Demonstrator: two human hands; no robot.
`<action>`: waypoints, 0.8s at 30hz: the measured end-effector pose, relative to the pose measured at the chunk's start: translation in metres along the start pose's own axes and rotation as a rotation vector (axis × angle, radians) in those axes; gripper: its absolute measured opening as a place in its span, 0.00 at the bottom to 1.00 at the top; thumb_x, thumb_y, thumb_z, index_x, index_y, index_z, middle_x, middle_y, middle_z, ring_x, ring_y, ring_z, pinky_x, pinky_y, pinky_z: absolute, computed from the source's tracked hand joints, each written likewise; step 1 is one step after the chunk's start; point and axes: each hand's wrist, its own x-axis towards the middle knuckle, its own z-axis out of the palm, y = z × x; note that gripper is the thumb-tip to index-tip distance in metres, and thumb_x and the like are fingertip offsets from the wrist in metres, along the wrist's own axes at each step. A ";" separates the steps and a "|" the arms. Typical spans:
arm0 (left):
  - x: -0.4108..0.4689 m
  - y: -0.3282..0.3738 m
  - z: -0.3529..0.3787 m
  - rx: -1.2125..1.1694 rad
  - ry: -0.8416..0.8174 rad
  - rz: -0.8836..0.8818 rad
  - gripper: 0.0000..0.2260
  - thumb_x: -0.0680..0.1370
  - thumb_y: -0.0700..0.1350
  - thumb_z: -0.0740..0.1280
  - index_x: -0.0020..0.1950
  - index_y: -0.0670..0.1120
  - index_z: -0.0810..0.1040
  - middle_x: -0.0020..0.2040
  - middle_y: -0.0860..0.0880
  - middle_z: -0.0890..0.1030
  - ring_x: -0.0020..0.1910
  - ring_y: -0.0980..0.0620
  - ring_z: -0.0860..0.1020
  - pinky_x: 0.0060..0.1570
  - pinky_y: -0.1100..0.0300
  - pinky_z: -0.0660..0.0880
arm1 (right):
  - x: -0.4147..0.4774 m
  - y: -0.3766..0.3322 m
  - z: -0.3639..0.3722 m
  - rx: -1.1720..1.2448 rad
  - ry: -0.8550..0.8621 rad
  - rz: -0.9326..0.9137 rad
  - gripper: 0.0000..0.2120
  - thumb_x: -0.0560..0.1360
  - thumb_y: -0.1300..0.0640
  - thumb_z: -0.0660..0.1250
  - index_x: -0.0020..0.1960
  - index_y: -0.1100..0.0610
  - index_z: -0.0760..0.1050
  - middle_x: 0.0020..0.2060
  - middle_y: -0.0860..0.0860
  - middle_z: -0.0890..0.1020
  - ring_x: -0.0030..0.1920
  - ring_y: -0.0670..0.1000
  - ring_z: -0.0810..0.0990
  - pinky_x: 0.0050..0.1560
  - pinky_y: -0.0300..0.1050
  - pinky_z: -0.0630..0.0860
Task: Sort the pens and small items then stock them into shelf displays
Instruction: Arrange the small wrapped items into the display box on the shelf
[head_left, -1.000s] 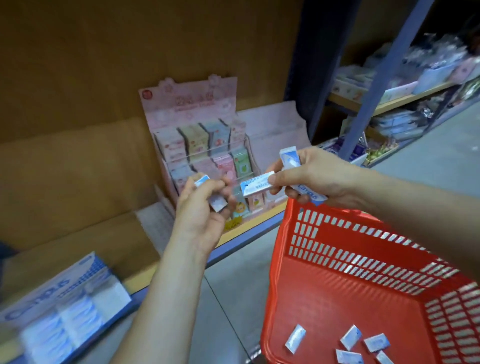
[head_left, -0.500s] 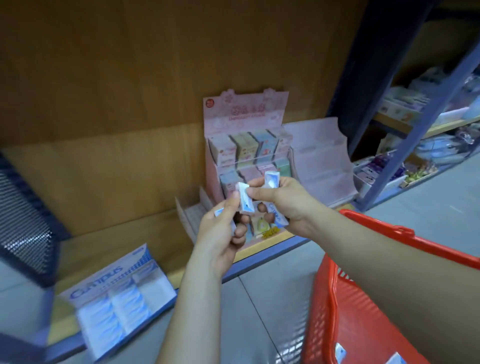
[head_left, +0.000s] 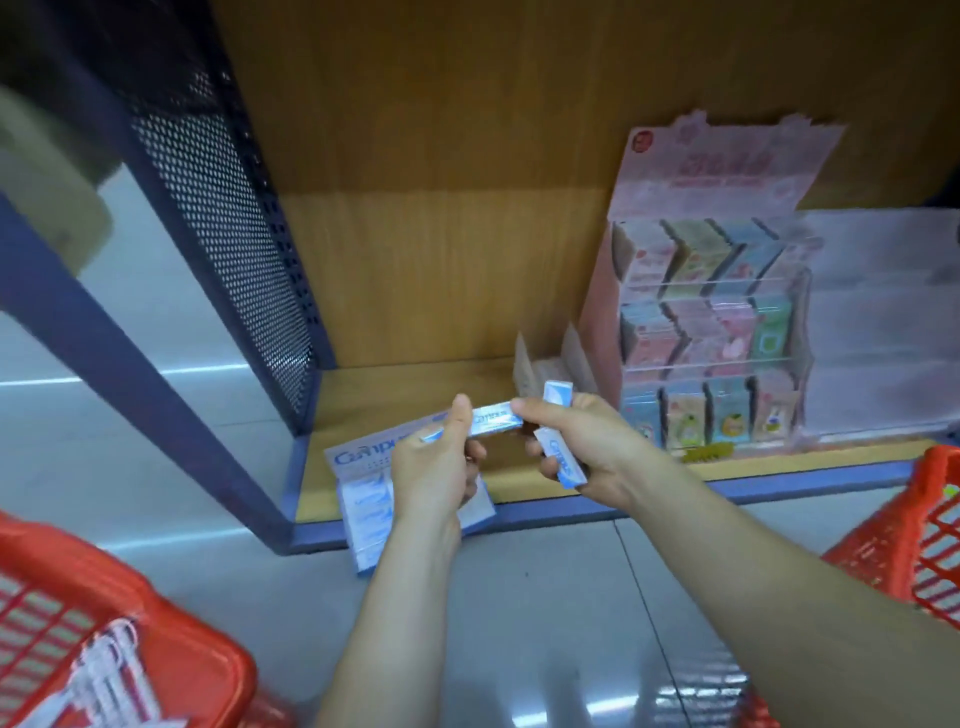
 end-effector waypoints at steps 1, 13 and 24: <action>0.002 -0.004 -0.007 -0.001 0.017 -0.013 0.13 0.76 0.52 0.69 0.37 0.45 0.76 0.28 0.48 0.74 0.20 0.56 0.63 0.20 0.67 0.57 | 0.004 0.006 0.007 -0.022 0.013 0.004 0.06 0.74 0.60 0.71 0.48 0.62 0.77 0.31 0.53 0.76 0.25 0.46 0.72 0.21 0.35 0.64; 0.038 -0.083 -0.078 0.597 0.384 0.012 0.07 0.73 0.51 0.70 0.40 0.49 0.81 0.40 0.48 0.83 0.41 0.46 0.80 0.39 0.59 0.72 | 0.043 0.106 0.033 -0.049 0.159 0.143 0.05 0.75 0.65 0.69 0.45 0.58 0.74 0.35 0.57 0.80 0.26 0.48 0.69 0.23 0.35 0.62; 0.050 -0.103 -0.132 0.948 0.368 0.052 0.17 0.78 0.39 0.61 0.65 0.52 0.72 0.55 0.41 0.80 0.53 0.39 0.77 0.45 0.56 0.68 | 0.097 0.119 0.029 -0.359 0.366 0.046 0.05 0.71 0.61 0.72 0.40 0.57 0.76 0.33 0.56 0.77 0.30 0.53 0.72 0.28 0.43 0.68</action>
